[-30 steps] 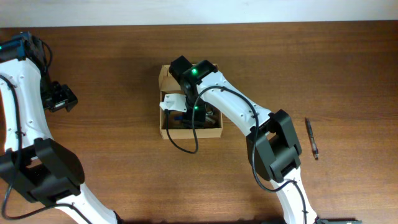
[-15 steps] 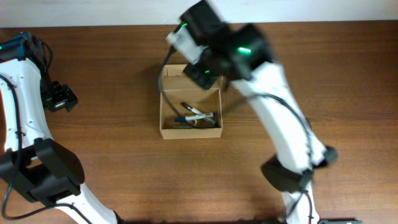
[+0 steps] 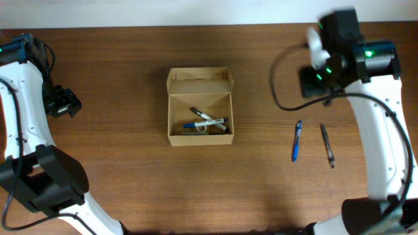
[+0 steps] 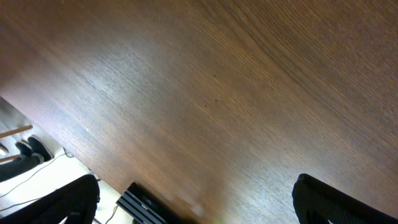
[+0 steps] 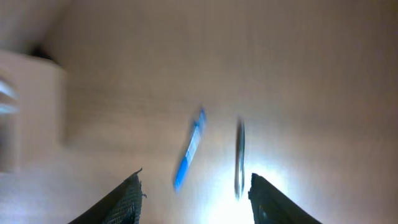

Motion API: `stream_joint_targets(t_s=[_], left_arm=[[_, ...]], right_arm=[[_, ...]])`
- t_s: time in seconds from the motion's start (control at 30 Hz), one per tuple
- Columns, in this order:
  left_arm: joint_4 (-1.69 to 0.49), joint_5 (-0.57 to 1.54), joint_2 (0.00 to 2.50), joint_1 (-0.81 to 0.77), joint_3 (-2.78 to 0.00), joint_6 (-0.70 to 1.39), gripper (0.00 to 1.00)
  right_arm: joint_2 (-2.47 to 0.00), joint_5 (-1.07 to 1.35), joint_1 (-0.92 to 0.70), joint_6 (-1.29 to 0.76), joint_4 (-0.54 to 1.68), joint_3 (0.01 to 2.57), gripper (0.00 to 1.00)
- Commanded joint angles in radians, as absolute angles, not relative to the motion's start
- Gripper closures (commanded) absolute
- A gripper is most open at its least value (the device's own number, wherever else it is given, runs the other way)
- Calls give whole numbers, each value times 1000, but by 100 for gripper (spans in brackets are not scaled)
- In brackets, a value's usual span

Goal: Pack container
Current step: 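Lower the right gripper and grasp the blue pen on the table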

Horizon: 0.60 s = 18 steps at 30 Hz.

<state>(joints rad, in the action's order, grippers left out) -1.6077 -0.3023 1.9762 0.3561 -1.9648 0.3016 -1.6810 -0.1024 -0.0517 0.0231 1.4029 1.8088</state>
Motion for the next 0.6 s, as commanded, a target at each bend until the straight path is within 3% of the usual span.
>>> stream_joint_targets(t_s=[0.0, 0.2, 0.4, 0.57], left_arm=[[-1608, -306, 1984, 363, -1963, 290, 0], [-1608, -306, 1984, 363, -1963, 290, 0], [-1608, -306, 1984, 363, -1963, 290, 0], [-1608, -305, 1984, 363, -1963, 290, 0]], right_arm=[[-1678, 36, 44, -43, 1327, 1567, 45], [-1697, 159, 97, -116, 1050, 1218, 49], [-1697, 96, 84, -204, 939, 1082, 57], [-1697, 67, 83, -223, 845, 1012, 57]])
